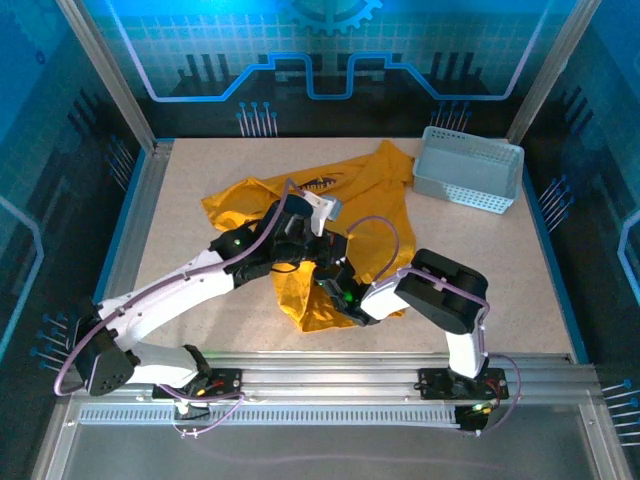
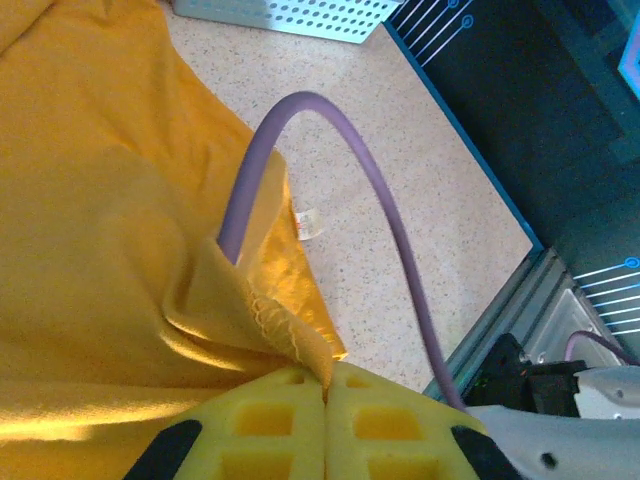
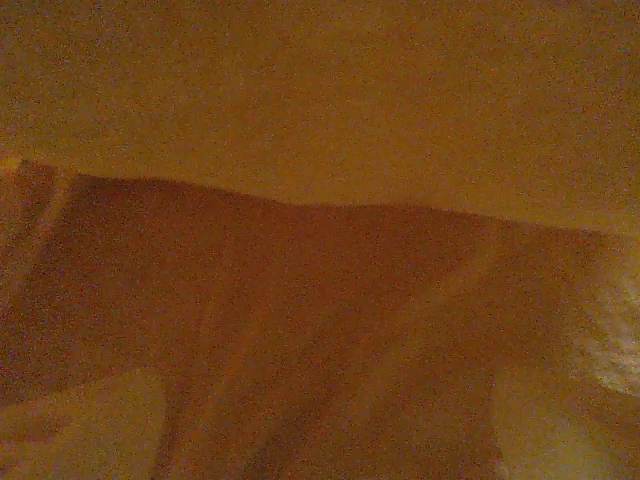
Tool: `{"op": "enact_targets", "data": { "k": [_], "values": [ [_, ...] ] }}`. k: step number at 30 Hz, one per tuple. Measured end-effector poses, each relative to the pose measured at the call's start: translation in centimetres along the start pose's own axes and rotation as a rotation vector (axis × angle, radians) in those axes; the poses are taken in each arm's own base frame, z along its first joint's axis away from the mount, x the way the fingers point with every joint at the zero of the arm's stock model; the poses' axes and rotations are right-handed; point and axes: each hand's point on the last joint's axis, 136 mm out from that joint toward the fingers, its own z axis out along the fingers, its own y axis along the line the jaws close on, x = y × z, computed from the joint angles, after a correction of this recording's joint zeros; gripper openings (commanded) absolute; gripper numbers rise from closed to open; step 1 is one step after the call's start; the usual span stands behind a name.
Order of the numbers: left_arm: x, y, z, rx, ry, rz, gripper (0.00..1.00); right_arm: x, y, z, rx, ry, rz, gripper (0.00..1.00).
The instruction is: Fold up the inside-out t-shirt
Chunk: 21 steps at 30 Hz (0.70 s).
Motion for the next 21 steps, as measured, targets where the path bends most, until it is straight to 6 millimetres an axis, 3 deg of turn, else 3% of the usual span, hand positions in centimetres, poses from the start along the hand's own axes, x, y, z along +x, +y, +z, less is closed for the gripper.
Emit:
{"op": "enact_targets", "data": {
  "k": [6,14,17,21],
  "values": [
    [-0.2,-0.3,-0.1,0.013,-0.002,-0.007,0.07,0.3,-1.3,0.8,0.13,-0.014,-0.034,0.87],
    [-0.8,-1.6,-0.5,0.058,-0.006,-0.019,0.07,-1.5,-6.2,2.9,0.356,0.011,0.092,0.86],
    [-1.0,-1.9,-0.9,0.062,-0.014,-0.013,0.07,-1.2,-7.3,3.0,0.358,0.03,0.121,0.86],
    [-1.5,-1.8,-2.2,0.04,-0.046,0.0,0.07,0.0,-7.0,2.1,0.287,0.072,0.133,0.85]
  ]
}}
